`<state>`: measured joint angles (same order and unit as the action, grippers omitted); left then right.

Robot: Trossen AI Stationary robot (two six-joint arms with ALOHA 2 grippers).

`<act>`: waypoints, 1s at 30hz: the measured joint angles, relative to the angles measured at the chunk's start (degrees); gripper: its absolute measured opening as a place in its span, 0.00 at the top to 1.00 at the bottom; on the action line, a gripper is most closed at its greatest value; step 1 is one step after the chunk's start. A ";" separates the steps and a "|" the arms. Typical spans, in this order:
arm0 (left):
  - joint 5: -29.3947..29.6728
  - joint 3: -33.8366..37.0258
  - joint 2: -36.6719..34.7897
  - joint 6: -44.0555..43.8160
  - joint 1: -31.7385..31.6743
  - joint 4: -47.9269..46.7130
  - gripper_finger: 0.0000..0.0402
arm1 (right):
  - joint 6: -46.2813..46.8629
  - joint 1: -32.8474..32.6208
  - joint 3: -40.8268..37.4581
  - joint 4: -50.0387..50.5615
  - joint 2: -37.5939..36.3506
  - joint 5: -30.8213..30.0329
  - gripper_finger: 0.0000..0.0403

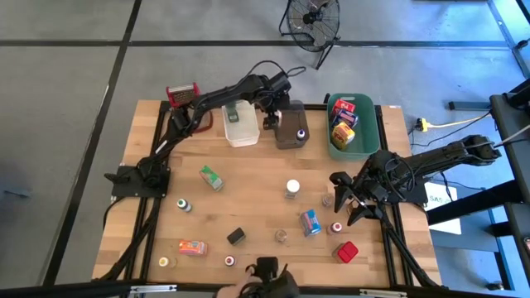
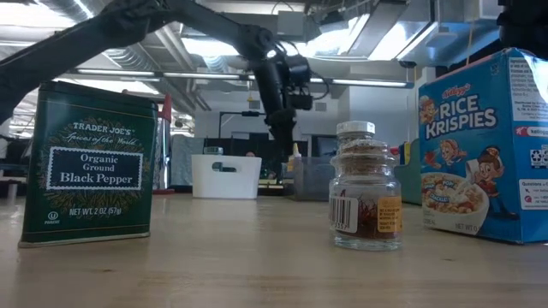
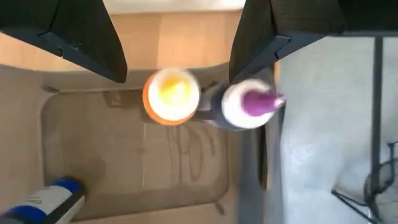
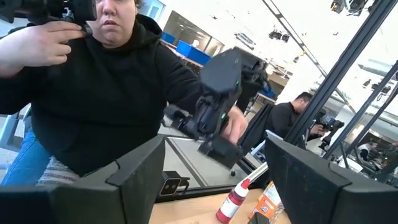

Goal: Pick & Place Kitchen Items
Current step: Put the white seasoning bottle into the white bin

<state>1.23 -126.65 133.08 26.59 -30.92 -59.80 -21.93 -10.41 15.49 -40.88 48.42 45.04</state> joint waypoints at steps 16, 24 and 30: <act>-12.57 -0.07 -8.01 -11.58 9.18 -20.72 0.31 | 0.09 0.00 0.00 -0.04 0.00 0.00 0.31; -12.50 0.73 -8.03 -10.11 21.36 -18.33 0.31 | 0.26 -0.02 0.00 -0.06 0.00 0.00 0.31; -7.02 0.74 -8.01 -10.42 28.67 -13.71 0.31 | 0.26 -0.02 0.00 -0.22 -0.01 0.02 0.31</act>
<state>-5.79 -125.91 125.08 16.17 -2.24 -73.51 -21.67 -10.44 15.49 -41.10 48.41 45.06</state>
